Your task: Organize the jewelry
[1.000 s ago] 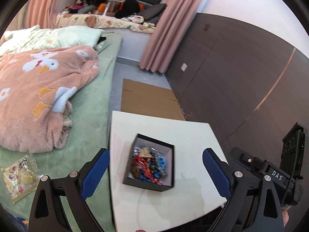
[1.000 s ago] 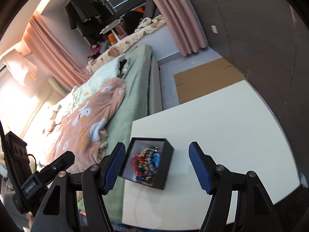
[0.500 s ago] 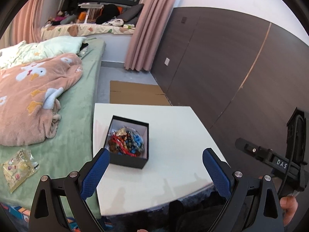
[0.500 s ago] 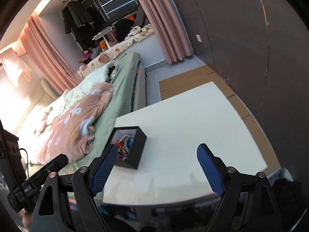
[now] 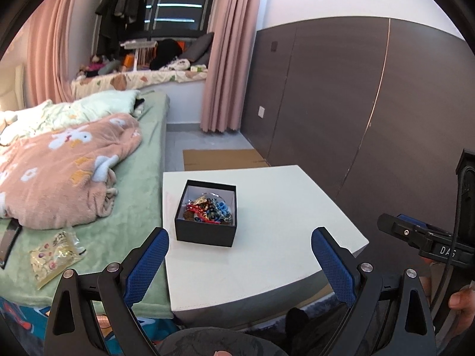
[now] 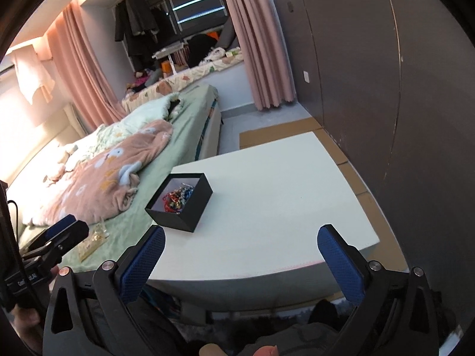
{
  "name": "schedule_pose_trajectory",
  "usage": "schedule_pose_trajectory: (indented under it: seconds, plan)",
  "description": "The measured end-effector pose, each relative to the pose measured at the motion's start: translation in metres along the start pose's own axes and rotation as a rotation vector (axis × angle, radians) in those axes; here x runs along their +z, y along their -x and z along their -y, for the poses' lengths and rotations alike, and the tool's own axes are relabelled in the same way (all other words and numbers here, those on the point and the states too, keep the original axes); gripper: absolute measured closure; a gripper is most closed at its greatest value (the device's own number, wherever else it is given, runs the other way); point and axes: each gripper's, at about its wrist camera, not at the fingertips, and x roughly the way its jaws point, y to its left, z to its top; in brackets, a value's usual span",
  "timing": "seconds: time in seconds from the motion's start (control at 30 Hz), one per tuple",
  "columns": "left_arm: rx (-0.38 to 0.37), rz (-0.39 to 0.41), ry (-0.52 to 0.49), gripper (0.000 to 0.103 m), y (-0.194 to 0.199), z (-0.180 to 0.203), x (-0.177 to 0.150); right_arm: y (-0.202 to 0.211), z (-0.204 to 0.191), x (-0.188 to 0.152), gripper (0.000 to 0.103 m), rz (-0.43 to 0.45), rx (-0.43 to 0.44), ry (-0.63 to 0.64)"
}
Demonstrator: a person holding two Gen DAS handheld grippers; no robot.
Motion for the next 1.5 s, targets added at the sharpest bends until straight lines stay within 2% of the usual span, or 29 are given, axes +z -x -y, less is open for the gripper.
schedule_pose_trajectory:
  seconds: [0.13,0.23,0.33,0.43,0.63,1.0,1.5]
  plan:
    - [0.022,0.089,-0.011,0.006,0.013,0.005,-0.006,-0.003,0.0,-0.007,0.0,0.057,-0.028,0.025]
    - [0.028,0.116,-0.026,0.006,0.015,0.009,-0.008,-0.015,0.002,-0.015,0.0,0.046,-0.077,0.033]
    - [0.025,0.108,-0.033,0.001,0.011,0.012,-0.008,-0.019,0.002,-0.023,0.0,0.045,-0.081,0.041]
    - [0.015,0.084,-0.026,0.001,0.002,0.01,-0.008,-0.013,0.001,-0.025,0.0,0.066,-0.074,0.041]
    - [0.027,0.097,0.005,0.001,0.0,0.007,-0.009,-0.004,0.006,-0.029,0.0,0.101,-0.07,0.026]
    - [0.038,0.068,0.046,0.001,-0.016,-0.001,-0.016,0.007,0.013,-0.031,0.0,0.134,-0.053,0.002]
    - [0.043,0.078,0.043,0.001,-0.012,0.001,-0.017,0.008,0.01,-0.032,0.0,0.132,-0.051,0.001]
